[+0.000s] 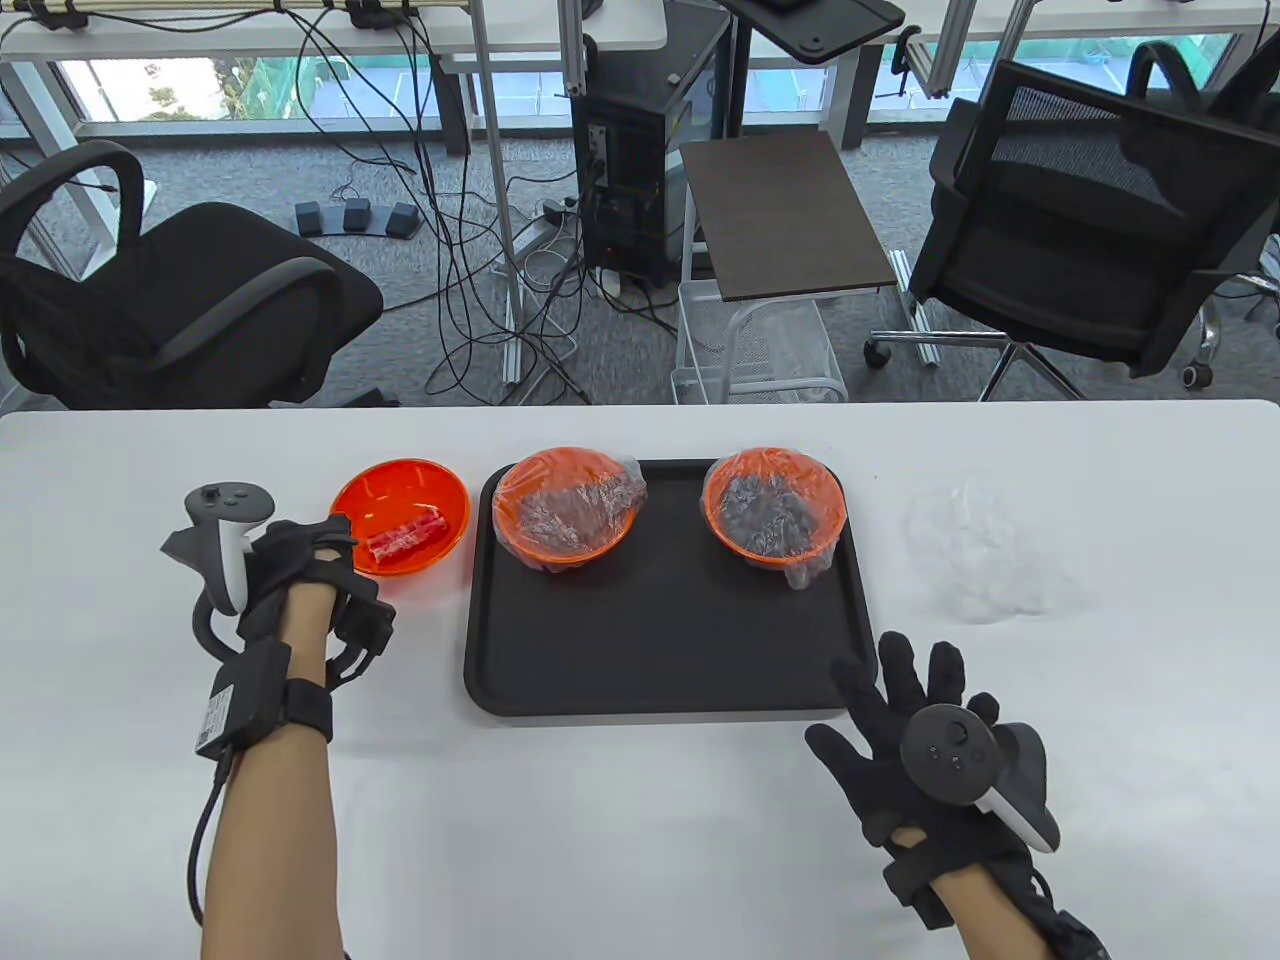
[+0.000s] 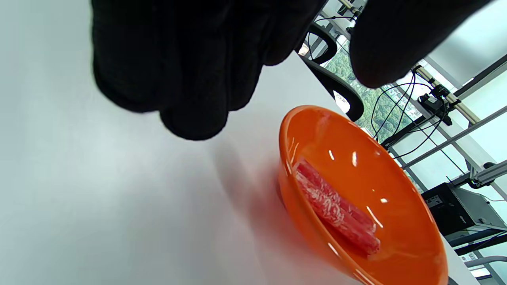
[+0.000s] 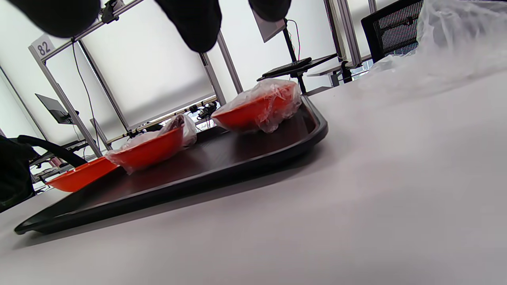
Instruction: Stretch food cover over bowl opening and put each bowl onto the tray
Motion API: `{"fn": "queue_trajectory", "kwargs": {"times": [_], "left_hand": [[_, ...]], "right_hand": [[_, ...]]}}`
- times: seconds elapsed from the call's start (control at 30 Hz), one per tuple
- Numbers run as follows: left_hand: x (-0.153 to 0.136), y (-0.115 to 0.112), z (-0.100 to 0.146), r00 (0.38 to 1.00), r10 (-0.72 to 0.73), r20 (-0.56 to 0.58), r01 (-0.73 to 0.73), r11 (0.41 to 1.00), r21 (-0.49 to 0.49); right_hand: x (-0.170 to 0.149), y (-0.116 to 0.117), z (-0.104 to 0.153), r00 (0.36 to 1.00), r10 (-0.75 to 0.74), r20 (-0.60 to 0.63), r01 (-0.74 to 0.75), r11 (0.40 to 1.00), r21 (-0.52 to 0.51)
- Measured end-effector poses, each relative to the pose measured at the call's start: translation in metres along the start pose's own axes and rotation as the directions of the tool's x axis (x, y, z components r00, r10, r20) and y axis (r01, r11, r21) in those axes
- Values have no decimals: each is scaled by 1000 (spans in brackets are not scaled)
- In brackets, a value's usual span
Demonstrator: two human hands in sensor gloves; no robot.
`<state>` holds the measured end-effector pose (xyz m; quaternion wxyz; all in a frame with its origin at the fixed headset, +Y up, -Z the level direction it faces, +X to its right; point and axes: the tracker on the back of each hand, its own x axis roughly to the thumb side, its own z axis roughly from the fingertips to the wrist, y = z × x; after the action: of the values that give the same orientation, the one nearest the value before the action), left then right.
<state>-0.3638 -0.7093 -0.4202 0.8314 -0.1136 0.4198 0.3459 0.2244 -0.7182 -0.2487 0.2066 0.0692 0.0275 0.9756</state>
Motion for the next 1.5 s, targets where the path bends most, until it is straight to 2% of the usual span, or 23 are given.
{"fn": "queue_trajectory", "kwargs": {"times": [0.07,0.2,0.47,0.6,0.9,1.17,1.33,1.5], "left_hand": [[-3,-10,-10,1000,6,-14,-6,1000,-21],[-4,-22,-24,999,-28,-19,28,1000,6],[-3,-41,-42,999,43,-10,-43,999,33],[0,-43,-44,993,117,8,-118,992,38],[-2,-33,-46,988,148,44,-150,987,55],[-10,-7,-29,982,168,89,-171,985,24],[-15,11,-3,981,116,152,-115,993,-15],[-22,21,34,969,58,238,-48,998,-48]], "right_hand": [[1,0,-1,1000,7,-1,-7,1000,-1],[1,1,-1,1000,14,-3,-14,1000,-7],[4,1,-2,1000,29,2,-29,1000,-3],[5,2,-2,999,32,7,-32,999,2],[6,3,-2,1000,28,1,-28,1000,8],[6,3,-2,1000,24,11,-24,1000,15],[6,3,-1,999,24,23,-24,1000,17],[6,4,-1,999,19,37,-19,1000,21]]}}
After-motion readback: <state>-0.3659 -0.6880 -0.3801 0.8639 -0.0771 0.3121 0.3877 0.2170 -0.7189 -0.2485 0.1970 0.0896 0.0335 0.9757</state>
